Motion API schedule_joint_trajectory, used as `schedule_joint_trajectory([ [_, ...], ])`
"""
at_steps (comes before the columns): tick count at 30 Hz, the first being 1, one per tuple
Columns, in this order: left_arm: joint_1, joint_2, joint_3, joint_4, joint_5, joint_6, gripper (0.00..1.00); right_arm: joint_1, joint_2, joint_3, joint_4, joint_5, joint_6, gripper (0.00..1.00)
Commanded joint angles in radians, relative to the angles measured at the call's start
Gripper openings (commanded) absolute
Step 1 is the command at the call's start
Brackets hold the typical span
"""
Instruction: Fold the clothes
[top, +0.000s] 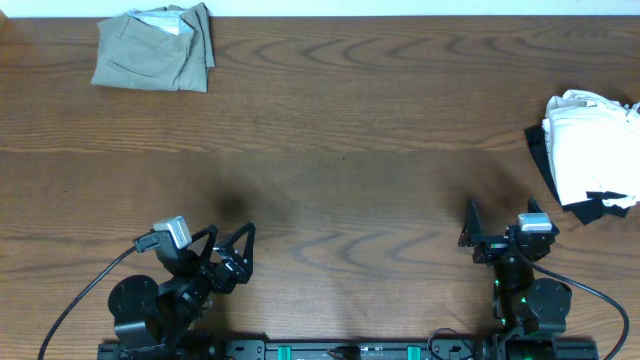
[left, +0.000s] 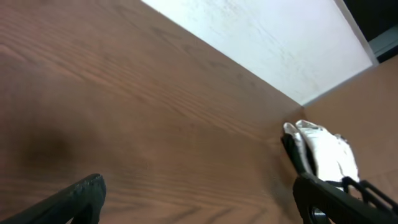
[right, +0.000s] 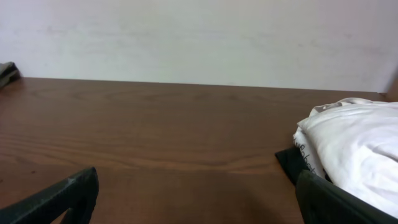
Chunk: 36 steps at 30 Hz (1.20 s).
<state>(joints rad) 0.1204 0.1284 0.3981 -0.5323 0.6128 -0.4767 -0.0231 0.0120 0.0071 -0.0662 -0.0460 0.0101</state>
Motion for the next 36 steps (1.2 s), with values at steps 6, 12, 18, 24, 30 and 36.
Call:
schedule_joint_trajectory([
  [6,-0.101,-0.035,-0.023,0.191,-0.087,0.387,0.98,-0.009,-0.006,-0.002,-0.005,0.001,-0.015,0.99],
  [12,-0.110,-0.072,-0.117,0.394,-0.144,0.370,0.98,-0.009,-0.006,-0.002,-0.005,0.001,-0.015,0.99],
  [18,-0.109,-0.117,-0.249,0.529,-0.274,0.269,0.98,-0.009,-0.006,-0.002,-0.005,0.001,-0.016,0.99],
  [24,-0.087,-0.127,-0.340,0.594,-0.313,0.274,0.98,-0.009,-0.006,-0.002,-0.005,0.001,-0.015,0.99],
  [30,-0.077,-0.127,-0.388,0.613,-0.316,0.354,0.98,-0.009,-0.006,-0.002,-0.005,0.001,-0.015,0.99],
  [36,-0.059,-0.127,-0.394,0.593,-0.320,0.399,0.98,-0.008,-0.006,-0.002,-0.005,0.001,-0.015,0.99],
])
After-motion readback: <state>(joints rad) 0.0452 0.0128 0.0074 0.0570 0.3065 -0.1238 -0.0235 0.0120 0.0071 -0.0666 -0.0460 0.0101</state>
